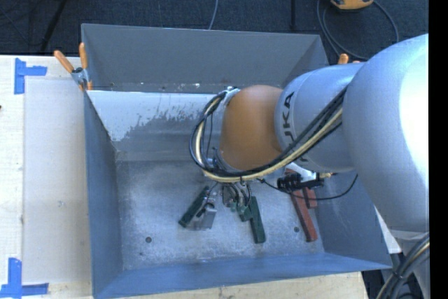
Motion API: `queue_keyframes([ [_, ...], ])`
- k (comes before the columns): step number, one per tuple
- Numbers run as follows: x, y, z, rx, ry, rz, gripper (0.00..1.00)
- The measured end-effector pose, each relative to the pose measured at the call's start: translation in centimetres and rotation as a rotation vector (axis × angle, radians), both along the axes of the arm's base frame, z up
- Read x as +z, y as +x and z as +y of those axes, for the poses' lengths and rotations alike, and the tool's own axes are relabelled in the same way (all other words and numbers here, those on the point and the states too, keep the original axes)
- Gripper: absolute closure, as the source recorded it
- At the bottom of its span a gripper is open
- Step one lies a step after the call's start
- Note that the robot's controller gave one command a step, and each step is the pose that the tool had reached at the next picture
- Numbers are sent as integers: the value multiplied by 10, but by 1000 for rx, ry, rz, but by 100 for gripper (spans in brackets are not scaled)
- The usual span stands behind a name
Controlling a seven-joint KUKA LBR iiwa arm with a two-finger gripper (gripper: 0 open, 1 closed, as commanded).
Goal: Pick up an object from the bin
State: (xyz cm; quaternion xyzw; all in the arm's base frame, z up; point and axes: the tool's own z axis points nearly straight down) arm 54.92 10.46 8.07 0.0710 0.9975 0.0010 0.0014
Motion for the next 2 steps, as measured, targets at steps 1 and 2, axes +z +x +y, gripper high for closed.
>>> queue_keyframes([
  [1, -16, 7, 29, -63, -5, 6, 0],
  [2, -11, -32, 23, 135, -2, 6, 100],
])
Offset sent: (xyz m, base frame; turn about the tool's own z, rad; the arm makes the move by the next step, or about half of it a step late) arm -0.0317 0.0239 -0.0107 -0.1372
